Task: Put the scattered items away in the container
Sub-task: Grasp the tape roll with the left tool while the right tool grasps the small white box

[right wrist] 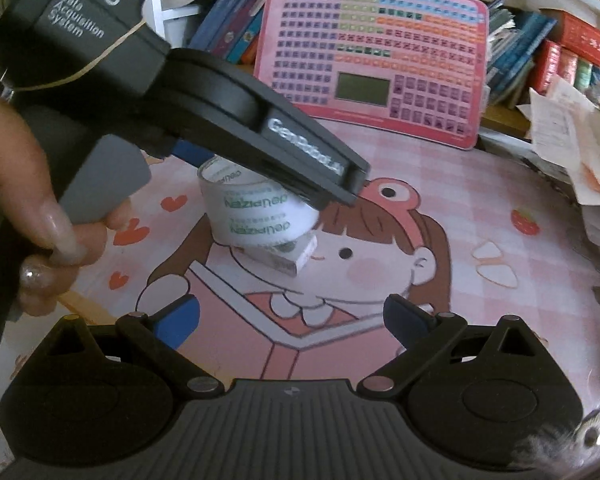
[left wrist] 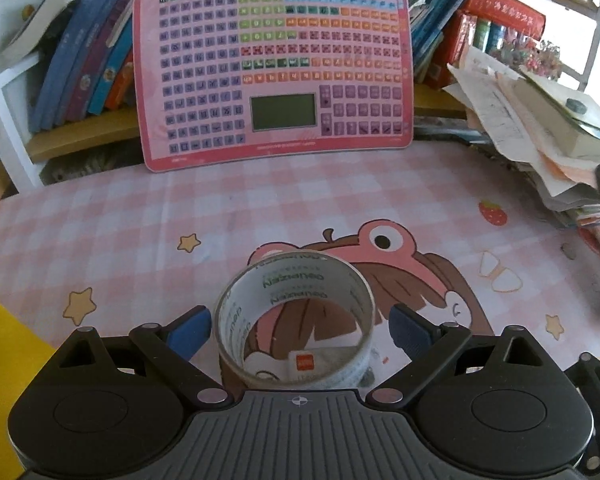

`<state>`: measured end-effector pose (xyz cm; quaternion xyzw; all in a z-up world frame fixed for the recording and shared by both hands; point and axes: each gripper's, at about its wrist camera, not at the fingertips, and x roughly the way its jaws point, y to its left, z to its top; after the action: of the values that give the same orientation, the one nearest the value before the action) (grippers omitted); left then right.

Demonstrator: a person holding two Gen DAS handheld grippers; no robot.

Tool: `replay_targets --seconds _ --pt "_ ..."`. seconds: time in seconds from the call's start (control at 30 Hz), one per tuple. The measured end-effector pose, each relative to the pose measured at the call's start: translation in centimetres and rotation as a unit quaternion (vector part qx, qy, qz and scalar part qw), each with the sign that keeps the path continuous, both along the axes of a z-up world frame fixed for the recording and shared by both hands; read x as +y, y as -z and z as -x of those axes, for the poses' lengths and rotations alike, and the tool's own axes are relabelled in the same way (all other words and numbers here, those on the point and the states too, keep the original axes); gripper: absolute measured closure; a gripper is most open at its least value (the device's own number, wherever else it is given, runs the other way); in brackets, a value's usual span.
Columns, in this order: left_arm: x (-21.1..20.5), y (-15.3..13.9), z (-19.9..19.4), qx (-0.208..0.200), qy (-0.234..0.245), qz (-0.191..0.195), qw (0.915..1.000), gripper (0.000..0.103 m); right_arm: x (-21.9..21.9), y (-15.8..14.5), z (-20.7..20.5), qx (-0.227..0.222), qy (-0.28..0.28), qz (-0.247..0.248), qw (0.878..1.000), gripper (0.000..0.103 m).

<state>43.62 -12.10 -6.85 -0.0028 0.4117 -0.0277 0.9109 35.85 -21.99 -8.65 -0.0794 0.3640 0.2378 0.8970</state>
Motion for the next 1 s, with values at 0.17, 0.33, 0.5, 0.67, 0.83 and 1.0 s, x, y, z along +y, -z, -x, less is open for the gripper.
replay_targets --seconds 0.17,0.33,0.5,0.67,0.83,1.0 --pt "1.1 0.2 -0.5 0.016 -0.019 0.018 0.9995 0.017 0.6 0.5 -1.5 -0.012 0.005 -0.023 1.000 0.005" --pt "3.5 -1.0 1.0 0.014 -0.054 0.061 0.9966 0.018 1.6 0.9 -2.4 -0.013 -0.003 -0.028 1.000 0.006" --pt "5.5 -3.7 3.7 -0.011 -0.075 0.074 0.9944 0.018 3.0 1.3 -3.1 -0.016 -0.013 -0.017 1.000 0.009" --pt "6.9 -6.1 6.7 -0.024 -0.086 0.080 0.9928 0.018 4.3 1.4 -3.8 -0.028 0.000 0.002 1.000 0.015" --pt "7.2 -7.4 9.6 -0.014 -0.080 0.073 0.9940 0.018 4.5 1.3 -3.6 -0.030 0.017 -0.002 0.999 0.027" --pt "7.0 -8.1 11.8 -0.015 -0.083 0.082 0.9930 0.018 3.9 1.3 -3.9 -0.031 0.042 -0.003 0.999 0.040"
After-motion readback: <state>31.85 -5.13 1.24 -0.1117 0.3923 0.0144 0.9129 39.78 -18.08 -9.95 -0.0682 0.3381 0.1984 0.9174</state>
